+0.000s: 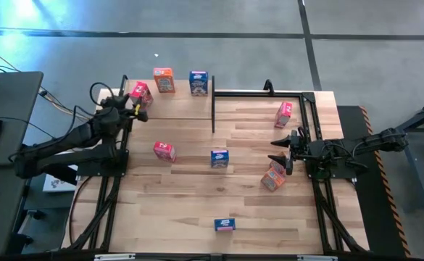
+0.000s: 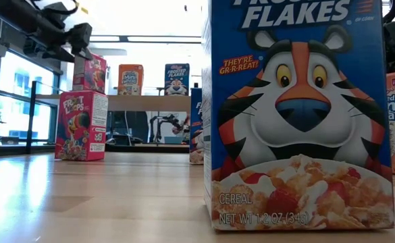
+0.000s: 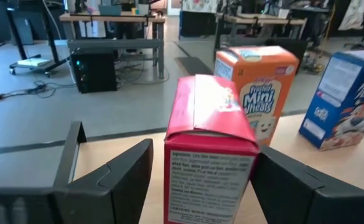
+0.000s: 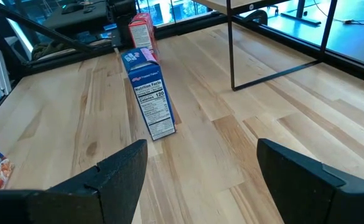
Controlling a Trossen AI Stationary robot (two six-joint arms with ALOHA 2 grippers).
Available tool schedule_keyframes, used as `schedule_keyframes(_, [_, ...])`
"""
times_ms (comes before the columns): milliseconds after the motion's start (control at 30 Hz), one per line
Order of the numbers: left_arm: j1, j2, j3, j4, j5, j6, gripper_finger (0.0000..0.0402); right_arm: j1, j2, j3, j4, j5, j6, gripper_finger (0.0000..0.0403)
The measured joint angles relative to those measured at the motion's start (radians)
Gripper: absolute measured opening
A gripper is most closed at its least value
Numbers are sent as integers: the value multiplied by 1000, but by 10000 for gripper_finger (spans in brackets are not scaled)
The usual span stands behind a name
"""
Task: Stack cereal on shelf
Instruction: Put the bottom right red cereal box on the the shelf
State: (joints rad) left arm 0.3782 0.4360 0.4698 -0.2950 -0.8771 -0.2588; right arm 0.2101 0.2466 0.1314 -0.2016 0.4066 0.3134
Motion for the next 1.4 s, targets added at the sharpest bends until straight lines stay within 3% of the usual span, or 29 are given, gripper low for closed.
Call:
schedule_keyframes(267, [-42,-39,6,-63,5,-17,243,0,0,0,0,-3,0,296])
schedule_keyframes(767, [-53,-42,26,-176,-118,-45,243,0,0,0,0,-3,0,296])
schedule_keyframes(1167, [-52,-42,26,-300,-108,-157,243,0,0,0,0,-3,0,296])
schedule_keyframes(1400, [-51,-42,26,-313,-181,-151,243,0,0,0,0,-2,0,296])
